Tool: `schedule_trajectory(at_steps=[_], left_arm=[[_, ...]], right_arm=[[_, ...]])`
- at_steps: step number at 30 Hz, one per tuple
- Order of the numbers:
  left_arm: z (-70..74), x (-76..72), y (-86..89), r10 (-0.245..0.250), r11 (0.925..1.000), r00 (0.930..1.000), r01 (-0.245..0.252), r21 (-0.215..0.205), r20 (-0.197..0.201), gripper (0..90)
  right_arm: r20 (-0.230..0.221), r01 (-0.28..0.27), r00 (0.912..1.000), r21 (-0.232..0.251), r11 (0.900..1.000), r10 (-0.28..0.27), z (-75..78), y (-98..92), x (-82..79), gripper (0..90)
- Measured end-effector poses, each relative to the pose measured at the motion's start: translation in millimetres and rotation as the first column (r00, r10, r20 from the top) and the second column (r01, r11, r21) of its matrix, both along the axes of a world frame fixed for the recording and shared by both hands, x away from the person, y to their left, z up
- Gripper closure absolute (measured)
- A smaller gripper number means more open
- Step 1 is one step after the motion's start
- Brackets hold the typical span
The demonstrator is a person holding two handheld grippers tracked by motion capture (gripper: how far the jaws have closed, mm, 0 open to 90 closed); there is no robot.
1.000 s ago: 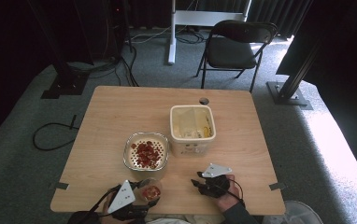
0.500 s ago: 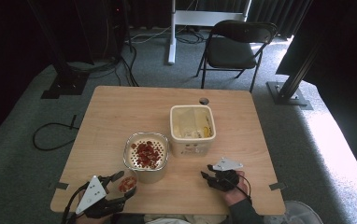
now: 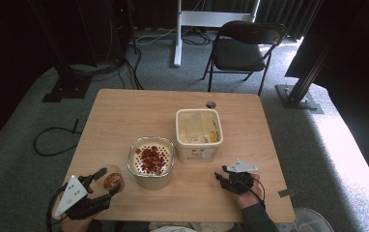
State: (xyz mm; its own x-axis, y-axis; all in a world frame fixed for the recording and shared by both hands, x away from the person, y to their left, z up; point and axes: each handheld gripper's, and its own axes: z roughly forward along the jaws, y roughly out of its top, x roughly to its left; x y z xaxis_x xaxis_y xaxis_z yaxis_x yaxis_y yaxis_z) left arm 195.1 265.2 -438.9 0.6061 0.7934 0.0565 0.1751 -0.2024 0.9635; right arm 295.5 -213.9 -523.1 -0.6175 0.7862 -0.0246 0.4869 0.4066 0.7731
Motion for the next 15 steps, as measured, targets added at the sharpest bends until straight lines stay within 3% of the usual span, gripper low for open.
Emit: schedule_trajectory(at_steps=[4,8,15], left_arm=[[3.7,7.6,9.4,0.042,0.9991,0.9991,-0.042,0.001,-0.005,34.5],[5.9,14.6,19.9,0.09,0.9956,0.9959,-0.09,-0.027,-0.011,34.6],[11.0,35.5,28.2,0.126,0.9917,0.992,-0.126,-0.026,-0.005,34.5]], right_arm=[[0.002,0.019,0.9998,-0.008,1.0,-0.019,0.0,-5.3,6.2,51.9],[-0.003,0.048,0.9989,-0.015,0.999,-0.048,-1.8,-11.1,14.2,48.2],[-0.019,0.083,0.9963,-0.031,0.996,-0.084,-7.2,-15.3,17.7,40.4]])
